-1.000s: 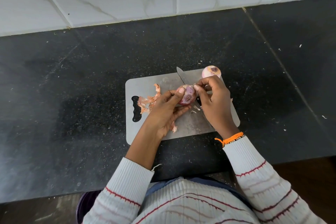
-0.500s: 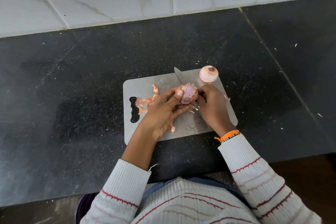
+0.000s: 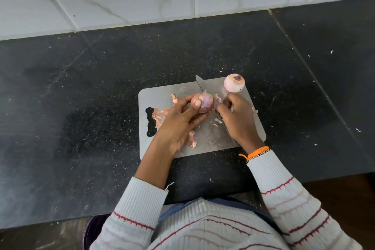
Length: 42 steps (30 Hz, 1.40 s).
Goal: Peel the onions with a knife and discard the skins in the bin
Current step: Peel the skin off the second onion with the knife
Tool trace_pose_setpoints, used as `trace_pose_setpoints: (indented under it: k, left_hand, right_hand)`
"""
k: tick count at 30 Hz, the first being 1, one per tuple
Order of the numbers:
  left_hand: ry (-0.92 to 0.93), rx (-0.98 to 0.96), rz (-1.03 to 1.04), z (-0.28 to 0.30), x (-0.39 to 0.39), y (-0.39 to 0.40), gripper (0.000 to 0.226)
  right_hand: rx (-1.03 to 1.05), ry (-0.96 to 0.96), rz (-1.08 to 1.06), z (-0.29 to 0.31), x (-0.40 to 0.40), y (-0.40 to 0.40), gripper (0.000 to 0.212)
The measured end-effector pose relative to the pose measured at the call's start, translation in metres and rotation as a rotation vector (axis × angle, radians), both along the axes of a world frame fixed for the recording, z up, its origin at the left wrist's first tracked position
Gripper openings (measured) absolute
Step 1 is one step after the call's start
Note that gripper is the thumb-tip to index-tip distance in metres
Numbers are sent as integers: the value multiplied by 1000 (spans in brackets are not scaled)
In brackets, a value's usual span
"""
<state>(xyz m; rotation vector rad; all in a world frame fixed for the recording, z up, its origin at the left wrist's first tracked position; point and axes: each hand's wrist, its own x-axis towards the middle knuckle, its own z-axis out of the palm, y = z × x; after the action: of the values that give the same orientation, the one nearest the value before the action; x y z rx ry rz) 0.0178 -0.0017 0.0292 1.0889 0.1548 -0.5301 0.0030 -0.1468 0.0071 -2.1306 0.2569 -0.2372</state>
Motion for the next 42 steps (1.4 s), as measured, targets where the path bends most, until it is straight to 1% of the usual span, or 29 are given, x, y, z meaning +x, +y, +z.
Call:
trace_pose_setpoints:
  k: [1,3,5,7,9,12,13,16,18,23,27,29,32,34,37,42]
  left_hand:
    - [-8,-2,-6,0,0,0,25]
    - [-26,-1,-14,1,-1,0,31]
    - [-48,1,-16,2,-1,-1,36]
    - [-78,1,-26,2,-2,-2,37]
    - [-114,0,-51,2,-3,-2,37]
    - [-141,47,-44,3,-2,-2,35]
    - [-169,98,-26,3,-2,-3,34]
    - [-336,377,9,4,2,-1,29]
    - [-413,499,2,4,3,1,27]
    - [-508,653,94,1,3,-5,20]
    - [-601,716,167,2,3,-8,10]
    - [-649,765,183,2,3,-8,9]
    - [-740,891,174,0,4,-10,8]
    - [-734,921,161,-2,5,-10,11]
    - [-660,924,176,-6,6,-9,16]
    - [-534,901,204,-16,11,-3,19]
  right_hand:
    - [36,7,7,1,0,0,16]
    - [202,8,60,7,-1,2,6]
    - [410,21,149,13,-3,2,21]
    - [501,33,242,12,-2,1,30]
    - [488,32,308,10,-2,1,33]
    - [411,-5,307,8,-2,1,37]
    - [397,-10,294,7,-2,1,38]
    - [394,-5,240,7,-3,1,49]
    - [375,-12,207,8,-3,1,54]
    - [283,-42,187,12,-5,1,57]
    - [248,-60,192,13,-5,1,58]
    - [235,-71,193,13,-6,1,59]
    - [222,-64,200,13,-6,2,57]
    - [253,-56,208,12,-7,3,56]
    - [320,-50,212,12,-7,3,54]
    - [389,-52,221,11,-6,-2,42]
